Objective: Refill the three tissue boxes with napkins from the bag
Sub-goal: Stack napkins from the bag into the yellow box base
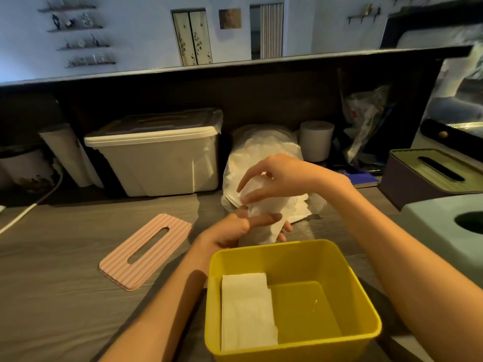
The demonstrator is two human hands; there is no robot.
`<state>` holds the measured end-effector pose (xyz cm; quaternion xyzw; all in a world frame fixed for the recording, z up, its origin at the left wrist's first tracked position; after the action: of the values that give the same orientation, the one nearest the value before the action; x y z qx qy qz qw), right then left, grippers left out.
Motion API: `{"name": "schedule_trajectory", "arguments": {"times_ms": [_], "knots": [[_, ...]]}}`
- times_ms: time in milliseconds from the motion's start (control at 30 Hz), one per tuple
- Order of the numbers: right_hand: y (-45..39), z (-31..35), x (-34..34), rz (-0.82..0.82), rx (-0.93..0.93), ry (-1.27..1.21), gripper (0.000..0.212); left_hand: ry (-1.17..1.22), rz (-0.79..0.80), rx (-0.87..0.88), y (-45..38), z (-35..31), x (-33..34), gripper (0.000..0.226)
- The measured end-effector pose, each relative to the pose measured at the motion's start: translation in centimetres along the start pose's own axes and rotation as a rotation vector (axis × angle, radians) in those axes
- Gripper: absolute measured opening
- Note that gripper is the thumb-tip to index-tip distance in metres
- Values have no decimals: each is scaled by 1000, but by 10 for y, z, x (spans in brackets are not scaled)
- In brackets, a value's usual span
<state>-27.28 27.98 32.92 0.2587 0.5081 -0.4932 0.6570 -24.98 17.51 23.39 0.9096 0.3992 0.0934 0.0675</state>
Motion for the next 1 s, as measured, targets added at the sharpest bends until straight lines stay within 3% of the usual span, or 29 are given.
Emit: {"name": "schedule_trajectory", "arguments": {"times_ms": [100,167,367,433,500,567,633,733,867,1000], "knots": [[-3,4,-10,-14,-15,36,12,-21,-12,-24,2,1,-1,32],[-4,2,-18,-108,-26,55,12,28,6,-32,1,2,-1,36],[18,-22,-57,-808,40,-294,18,153,-76,-36,-2,0,-5,45],[30,-27,-64,-947,70,-423,20,264,-80,-72,-1,2,-6,43],[35,-31,-61,-907,101,-697,22,340,-86,-99,-3,4,-8,47],[34,-30,-47,-743,124,-913,22,463,-70,-100,-7,5,-8,57],[31,-27,-25,-574,135,-957,20,548,-54,-78,-10,3,-5,68],[27,-31,9,-437,164,-813,20,670,2,0,-12,-2,2,79],[26,-42,24,-528,136,-410,23,635,-41,38,-14,1,0,68],[42,-40,18,-708,41,-412,28,568,-168,19,-12,3,-7,50]]}}
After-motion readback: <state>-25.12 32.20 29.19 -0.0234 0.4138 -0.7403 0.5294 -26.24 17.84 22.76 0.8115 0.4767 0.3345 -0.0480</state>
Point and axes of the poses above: each hand's wrist, its own y-axis away from the middle knuckle, its own x-axis out of the palm, z = x × y, the point moved 5 cm from there along -y, towards the middle knuckle, and after that the axes turned 5 degrees about -z, right-handed, at the moved point
